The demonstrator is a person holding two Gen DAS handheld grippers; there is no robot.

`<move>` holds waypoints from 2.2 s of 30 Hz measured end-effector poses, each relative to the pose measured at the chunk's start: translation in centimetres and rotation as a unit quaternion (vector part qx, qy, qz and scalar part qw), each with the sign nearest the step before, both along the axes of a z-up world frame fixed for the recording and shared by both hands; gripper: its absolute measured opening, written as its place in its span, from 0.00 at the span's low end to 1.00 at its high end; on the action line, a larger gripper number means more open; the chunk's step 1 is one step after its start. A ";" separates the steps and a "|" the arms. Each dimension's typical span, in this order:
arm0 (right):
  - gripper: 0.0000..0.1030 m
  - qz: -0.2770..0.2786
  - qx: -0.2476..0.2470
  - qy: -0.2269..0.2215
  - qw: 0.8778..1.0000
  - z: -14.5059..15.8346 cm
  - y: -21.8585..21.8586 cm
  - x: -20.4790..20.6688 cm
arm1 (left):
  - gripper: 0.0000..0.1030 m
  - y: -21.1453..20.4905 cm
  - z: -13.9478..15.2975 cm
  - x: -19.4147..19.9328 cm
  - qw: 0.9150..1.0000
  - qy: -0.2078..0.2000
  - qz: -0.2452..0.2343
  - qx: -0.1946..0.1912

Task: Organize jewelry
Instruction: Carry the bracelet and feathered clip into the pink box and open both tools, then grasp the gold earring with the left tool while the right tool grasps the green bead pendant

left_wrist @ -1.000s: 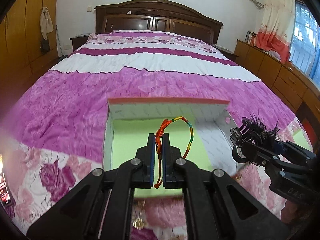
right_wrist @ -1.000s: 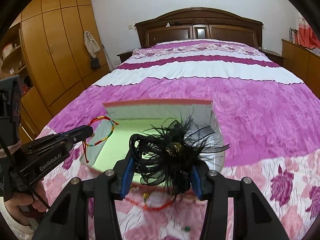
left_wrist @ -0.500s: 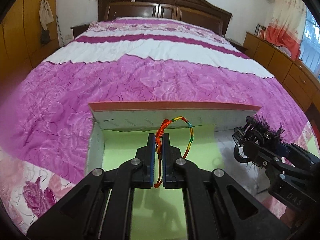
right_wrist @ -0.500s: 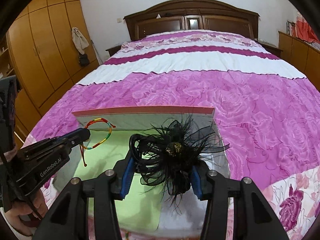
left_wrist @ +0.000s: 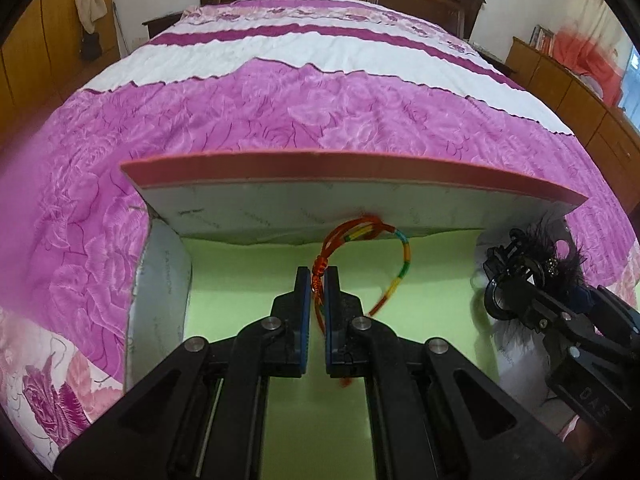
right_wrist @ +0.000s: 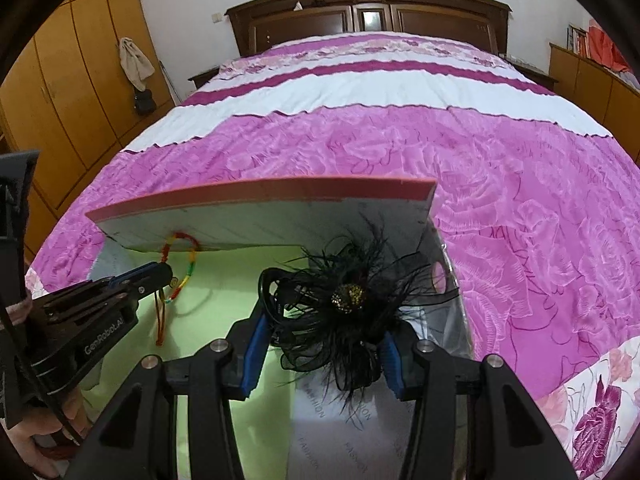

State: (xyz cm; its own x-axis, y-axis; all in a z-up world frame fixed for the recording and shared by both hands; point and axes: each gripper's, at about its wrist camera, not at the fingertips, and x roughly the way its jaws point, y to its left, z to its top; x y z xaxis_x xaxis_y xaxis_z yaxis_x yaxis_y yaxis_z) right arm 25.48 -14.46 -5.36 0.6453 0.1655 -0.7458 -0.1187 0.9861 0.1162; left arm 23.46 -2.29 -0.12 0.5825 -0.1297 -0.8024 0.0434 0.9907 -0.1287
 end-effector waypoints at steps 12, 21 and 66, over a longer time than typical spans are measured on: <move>0.62 0.011 0.016 -0.024 1.000 1.8 0.0 -1.1 | 0.31 0.1 1.6 -0.6 1.000 -0.013 -0.007 0.002; 0.62 0.015 0.034 -0.054 0.998 5.3 -0.1 -4.1 | 0.32 1.1 5.0 -3.4 0.999 -0.038 -0.007 -0.008; 0.63 -0.012 0.043 0.032 0.998 0.0 -2.6 -18.0 | 0.34 3.9 0.9 -16.2 0.998 0.036 -0.006 -0.053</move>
State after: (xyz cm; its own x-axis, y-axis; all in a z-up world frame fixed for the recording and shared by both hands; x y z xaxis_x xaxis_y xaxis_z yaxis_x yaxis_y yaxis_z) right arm 7.44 -17.01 -5.37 0.6010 0.2165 -0.7694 -0.0854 0.9745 0.2075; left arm 7.31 1.57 0.77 0.5211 -0.2221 -0.8241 0.0421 0.9711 -0.2350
